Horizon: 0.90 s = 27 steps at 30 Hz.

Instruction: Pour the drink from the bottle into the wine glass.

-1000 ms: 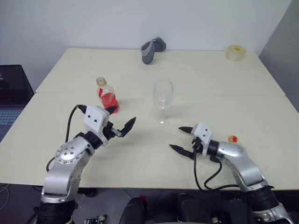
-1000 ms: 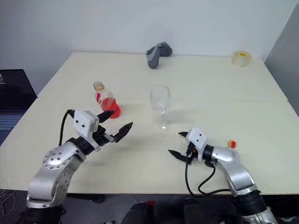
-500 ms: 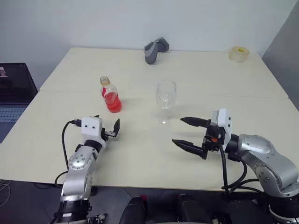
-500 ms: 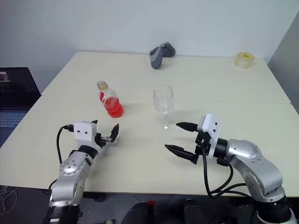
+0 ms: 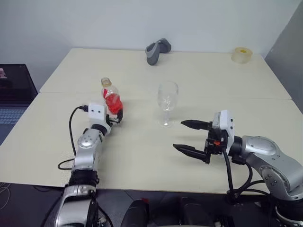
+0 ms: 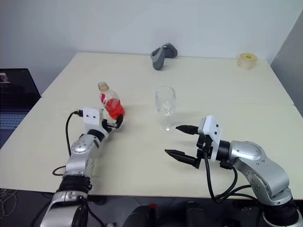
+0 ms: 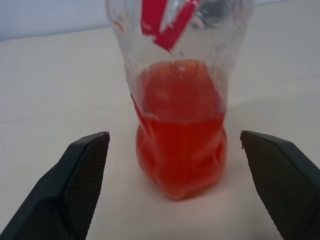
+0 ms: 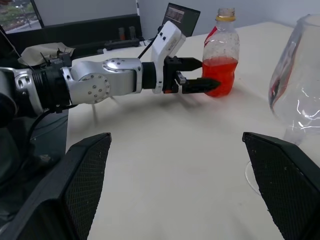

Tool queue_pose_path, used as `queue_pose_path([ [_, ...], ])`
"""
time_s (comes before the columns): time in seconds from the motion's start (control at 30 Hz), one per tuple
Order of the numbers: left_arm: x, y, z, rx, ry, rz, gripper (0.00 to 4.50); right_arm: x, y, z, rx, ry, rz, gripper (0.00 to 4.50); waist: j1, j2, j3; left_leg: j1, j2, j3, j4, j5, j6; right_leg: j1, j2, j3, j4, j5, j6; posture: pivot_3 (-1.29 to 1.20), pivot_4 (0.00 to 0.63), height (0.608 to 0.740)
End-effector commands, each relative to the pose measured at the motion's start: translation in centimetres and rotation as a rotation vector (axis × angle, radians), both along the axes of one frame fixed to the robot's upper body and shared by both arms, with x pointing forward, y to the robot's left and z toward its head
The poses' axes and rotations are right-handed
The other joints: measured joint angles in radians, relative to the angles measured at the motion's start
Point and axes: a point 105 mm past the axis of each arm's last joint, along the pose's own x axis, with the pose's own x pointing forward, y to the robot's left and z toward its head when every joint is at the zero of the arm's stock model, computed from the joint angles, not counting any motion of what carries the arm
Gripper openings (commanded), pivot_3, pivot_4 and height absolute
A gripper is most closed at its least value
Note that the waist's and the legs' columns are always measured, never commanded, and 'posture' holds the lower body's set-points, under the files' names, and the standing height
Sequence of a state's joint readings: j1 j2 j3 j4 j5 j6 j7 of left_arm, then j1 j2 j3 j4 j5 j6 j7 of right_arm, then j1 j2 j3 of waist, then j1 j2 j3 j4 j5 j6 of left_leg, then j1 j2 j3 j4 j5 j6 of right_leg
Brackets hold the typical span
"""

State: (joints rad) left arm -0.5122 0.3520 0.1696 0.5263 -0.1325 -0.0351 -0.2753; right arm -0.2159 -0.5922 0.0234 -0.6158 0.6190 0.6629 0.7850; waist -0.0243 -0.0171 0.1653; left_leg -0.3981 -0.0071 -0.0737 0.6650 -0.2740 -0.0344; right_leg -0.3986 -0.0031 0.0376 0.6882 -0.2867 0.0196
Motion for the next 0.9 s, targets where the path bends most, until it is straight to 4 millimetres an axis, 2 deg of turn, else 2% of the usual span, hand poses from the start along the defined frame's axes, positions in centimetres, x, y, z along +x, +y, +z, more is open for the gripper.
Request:
queue_pose_path([
  [0.03,1.2,-0.3,1.7,-0.002,-0.051,-0.014,4.5,-0.5,0.4,1.2,0.011,-0.065,0.02,4.48,0.0,0.0,0.0,0.0,0.0,0.0,0.0,0.0,0.0,0.0,0.0,0.0,0.0,0.0,0.0,0.0,0.15,0.74],
  [0.3,3.1,-1.7,3.5,-0.032,-0.078,-0.051,4.5,-0.3,0.6,1.4,0.009,-0.088,0.008,4.48,-0.001,0.0,0.0,0.0,0.0,0.0,0.0,0.0,0.0,0.0,0.0,0.0,0.0,0.0,0.0,0.0,0.15,0.74],
  [0.53,2.7,-2.4,4.2,-0.049,-0.104,-0.078,2.37,-0.3,0.6,2.0,0.026,-0.106,-0.005,4.5,-0.002,0.0,0.0,0.0,0.0,0.0,0.0,0.0,0.0,0.0,0.0,0.0,0.0,0.0,0.0,0.0,0.15,0.74],
  [0.67,2.2,-3.3,5.1,-0.015,-0.12,-0.107,1.41,-0.2,0.5,2.8,0.066,-0.117,-0.031,4.5,-0.002,-0.001,0.0,-0.001,0.0,0.0,0.0,0.0,0.0,-0.001,0.0,0.0,0.0,0.0,0.0,0.0,0.15,0.74],
  [0.8,2.1,-4.7,6.6,0.042,-0.144,-0.147,1.1,0.0,0.4,3.4,0.097,-0.121,-0.055,4.5,-0.001,-0.001,0.0,-0.001,0.0,0.0,0.001,0.0,0.0,-0.001,0.0,0.0,0.001,0.0,0.0,0.0,0.15,0.74],
  [0.9,2.3,-7.2,9.6,0.178,-0.219,-0.228,1.03,0.4,0.0,3.8,0.119,-0.13,-0.092,4.5,0.003,-0.001,0.001,-0.001,0.0,0.0,0.001,0.0,0.0,-0.001,0.0,0.0,0.001,0.0,0.0,0.0,0.15,0.74],
])
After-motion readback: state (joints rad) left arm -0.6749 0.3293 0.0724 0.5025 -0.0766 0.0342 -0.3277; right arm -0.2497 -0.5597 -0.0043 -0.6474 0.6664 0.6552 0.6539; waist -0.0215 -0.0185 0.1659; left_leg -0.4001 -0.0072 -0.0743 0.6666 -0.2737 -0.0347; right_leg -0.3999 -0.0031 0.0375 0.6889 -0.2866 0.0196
